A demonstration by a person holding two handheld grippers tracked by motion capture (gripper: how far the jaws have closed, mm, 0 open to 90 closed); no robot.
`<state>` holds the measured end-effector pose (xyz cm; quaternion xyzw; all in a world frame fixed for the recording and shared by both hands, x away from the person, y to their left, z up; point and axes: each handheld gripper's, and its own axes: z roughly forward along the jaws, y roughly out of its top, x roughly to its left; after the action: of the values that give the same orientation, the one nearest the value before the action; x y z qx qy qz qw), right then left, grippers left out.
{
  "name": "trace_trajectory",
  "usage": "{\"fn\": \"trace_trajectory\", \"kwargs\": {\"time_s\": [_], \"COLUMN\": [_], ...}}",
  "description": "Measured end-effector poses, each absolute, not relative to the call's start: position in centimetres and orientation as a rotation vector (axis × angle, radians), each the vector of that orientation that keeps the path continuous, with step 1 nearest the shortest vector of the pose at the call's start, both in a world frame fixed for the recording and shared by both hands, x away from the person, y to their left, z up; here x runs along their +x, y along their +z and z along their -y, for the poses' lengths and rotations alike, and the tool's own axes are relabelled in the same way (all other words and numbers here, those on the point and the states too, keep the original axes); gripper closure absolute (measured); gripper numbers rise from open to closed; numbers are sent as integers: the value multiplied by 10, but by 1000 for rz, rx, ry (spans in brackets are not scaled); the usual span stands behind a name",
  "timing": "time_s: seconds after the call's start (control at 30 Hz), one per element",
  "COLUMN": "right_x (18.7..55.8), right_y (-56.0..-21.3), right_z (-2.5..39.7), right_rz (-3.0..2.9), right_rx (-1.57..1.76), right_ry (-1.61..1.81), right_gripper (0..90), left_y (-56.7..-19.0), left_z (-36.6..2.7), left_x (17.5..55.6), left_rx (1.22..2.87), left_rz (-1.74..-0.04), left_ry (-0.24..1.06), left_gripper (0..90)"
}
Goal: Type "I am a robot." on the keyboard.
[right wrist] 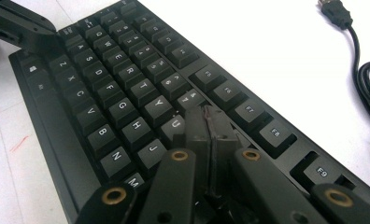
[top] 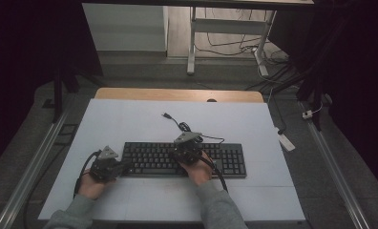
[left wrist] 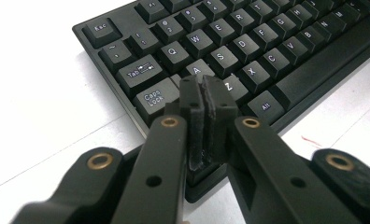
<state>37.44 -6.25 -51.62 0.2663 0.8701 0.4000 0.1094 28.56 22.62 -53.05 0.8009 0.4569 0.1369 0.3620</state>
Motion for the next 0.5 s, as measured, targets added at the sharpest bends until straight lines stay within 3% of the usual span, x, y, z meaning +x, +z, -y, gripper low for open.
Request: {"fn": "trace_trajectory", "kwargs": {"time_s": [0.5], "right_x": [376], "right_y": [-519], "right_z": [60], "right_rz": [-2568], "right_rx": [785], "right_ry": [1152], "right_gripper": [896], "left_y": [-532], "left_z": [-225], "left_x": [285], "left_rx": [2073], "left_rz": [-1179], "left_ry": [348], "left_gripper": [887]}}
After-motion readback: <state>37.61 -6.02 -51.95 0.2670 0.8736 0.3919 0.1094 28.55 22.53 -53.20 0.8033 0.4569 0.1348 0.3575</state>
